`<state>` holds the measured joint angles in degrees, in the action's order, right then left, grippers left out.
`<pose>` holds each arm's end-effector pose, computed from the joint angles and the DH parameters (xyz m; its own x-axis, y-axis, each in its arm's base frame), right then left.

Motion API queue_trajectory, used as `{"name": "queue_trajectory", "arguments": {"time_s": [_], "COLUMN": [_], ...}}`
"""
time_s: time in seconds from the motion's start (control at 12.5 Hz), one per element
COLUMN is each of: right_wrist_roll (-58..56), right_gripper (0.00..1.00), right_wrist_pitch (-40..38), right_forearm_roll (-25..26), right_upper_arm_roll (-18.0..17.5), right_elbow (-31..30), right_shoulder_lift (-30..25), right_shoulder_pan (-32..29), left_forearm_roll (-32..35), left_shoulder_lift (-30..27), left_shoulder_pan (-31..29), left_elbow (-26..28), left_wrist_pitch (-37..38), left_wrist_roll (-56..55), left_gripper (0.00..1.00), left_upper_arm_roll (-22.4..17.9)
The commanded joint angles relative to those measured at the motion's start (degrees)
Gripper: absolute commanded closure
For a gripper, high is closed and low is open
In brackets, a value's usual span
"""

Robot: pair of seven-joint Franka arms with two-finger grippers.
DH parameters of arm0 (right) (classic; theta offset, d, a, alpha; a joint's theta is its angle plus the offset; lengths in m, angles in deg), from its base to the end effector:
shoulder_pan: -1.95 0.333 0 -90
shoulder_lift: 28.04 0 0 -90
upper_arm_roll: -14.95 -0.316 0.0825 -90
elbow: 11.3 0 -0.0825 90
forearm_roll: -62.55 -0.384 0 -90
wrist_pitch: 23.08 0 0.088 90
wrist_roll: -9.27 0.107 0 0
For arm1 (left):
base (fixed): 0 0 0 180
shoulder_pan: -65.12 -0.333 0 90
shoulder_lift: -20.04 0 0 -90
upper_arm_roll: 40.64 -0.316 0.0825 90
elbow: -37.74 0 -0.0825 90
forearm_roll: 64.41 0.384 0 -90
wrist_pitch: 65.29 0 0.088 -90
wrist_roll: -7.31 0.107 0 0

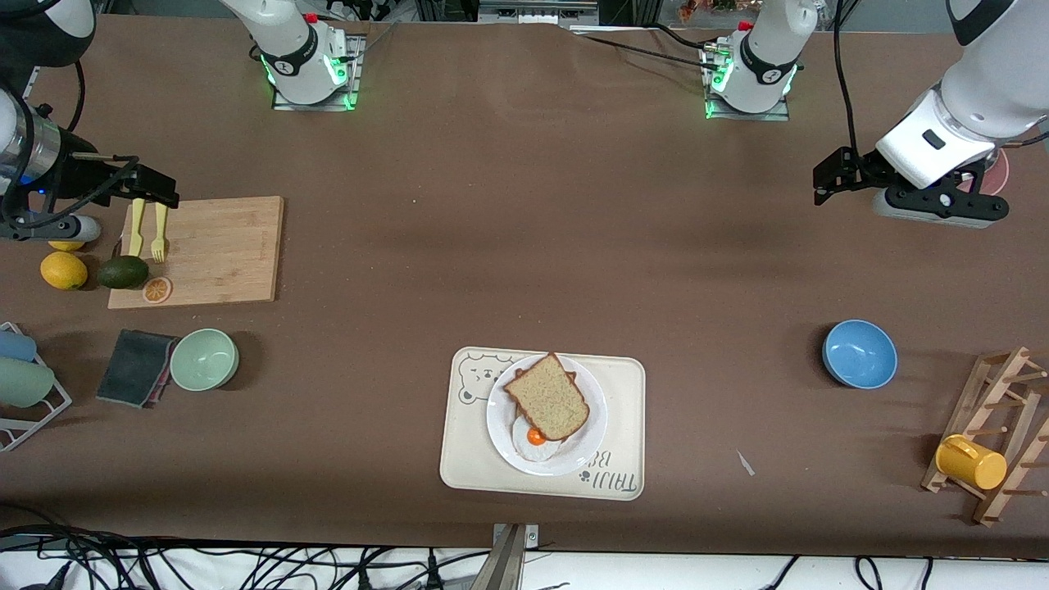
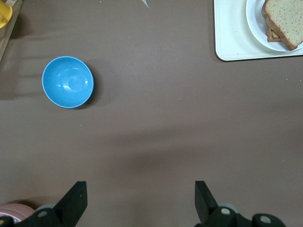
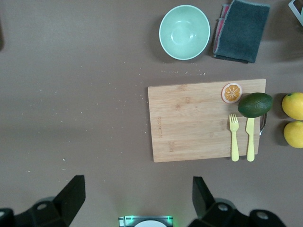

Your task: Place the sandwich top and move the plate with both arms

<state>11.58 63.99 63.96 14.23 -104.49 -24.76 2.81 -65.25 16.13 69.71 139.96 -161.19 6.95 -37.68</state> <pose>0.5605 0.0125 0.5626 0.9867 -0.0143 -0.1622 -0.0095 -0.9995 0.0303 0.5312 -0.0726 0.5694 0.9915 -0.1233 -0.0422 -0.1229 -0.9924 0.0107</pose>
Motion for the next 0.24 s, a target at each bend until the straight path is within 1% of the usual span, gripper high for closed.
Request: {"name": "queue_trajectory", "arguments": {"time_s": [0.0, 0.16], "right_wrist_roll": [0.6, 0.6], "right_gripper": [0.00, 0.00], "right_wrist_pitch": [-0.5, -0.5], "right_forearm_roll": [0.6, 0.5], "right_upper_arm_roll": [-0.3, -0.3], "right_elbow": [1.1, 1.1], "right_shoulder_lift": [0.2, 0.2], "right_shoulder_pan": [-0.3, -0.3], "left_forearm_roll": [1.8, 1.8], "left_shoulder_lift": [0.4, 0.6], "left_shoulder_pan": [0.0, 0.0], "left_elbow": [-1.1, -1.1], "left_wrist_pitch": [0.7, 0.7], "left_wrist_roll": [1.1, 1.2], "left_gripper": [0.00, 0.00], "left_upper_arm_roll": [0.4, 0.4]}}
